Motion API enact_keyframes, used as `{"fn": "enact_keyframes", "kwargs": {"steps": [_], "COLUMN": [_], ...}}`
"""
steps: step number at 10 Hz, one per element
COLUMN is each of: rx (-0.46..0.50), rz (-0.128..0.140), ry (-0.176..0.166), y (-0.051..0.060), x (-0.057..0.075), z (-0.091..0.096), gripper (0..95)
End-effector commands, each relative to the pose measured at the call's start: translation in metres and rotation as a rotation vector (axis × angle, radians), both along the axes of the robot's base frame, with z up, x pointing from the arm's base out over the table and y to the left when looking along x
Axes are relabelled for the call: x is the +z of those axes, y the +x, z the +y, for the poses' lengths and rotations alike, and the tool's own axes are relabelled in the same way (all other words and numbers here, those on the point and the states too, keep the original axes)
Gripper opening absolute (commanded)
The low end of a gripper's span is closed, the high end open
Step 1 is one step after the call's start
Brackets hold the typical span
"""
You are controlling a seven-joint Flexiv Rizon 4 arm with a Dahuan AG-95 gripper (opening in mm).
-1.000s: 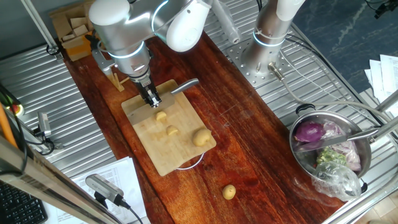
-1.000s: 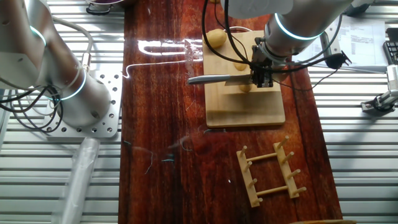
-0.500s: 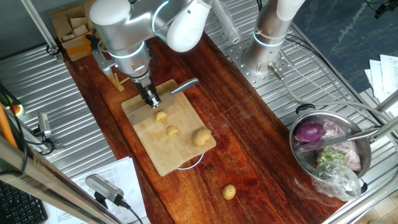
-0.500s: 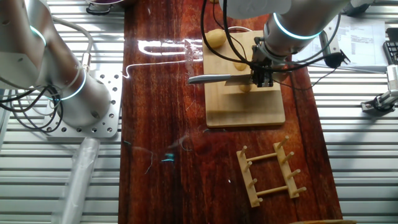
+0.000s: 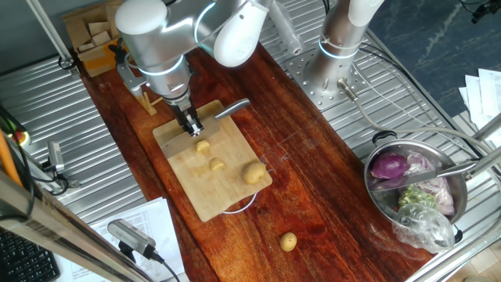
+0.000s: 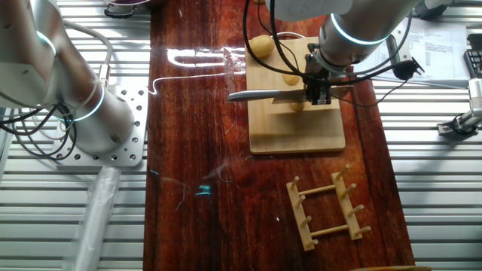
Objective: Chop the potatoes
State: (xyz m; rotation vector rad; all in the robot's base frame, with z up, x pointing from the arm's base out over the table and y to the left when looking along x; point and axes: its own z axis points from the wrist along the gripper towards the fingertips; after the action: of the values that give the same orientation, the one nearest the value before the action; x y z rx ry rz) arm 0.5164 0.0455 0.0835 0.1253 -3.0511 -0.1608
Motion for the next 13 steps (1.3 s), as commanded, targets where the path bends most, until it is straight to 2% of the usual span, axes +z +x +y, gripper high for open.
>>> {"fn": "enact_keyframes", "kwargs": {"steps": [1, 5, 10, 13], "rx": [-0.004, -0.007, -0.002, -0.003], "rz": [-0.003, -0.003, 0.029, 0.026], "ry": [0.001, -0.004, -0.009, -0.005], "y": [-0.001, -0.001, 0.000, -0.001], "x": [-0.019, -0.020, 0.005, 0.007], "z": [0.002, 0.002, 0.001, 0.001], "gripper": [0.0, 0.0, 0.0, 0.0]}}
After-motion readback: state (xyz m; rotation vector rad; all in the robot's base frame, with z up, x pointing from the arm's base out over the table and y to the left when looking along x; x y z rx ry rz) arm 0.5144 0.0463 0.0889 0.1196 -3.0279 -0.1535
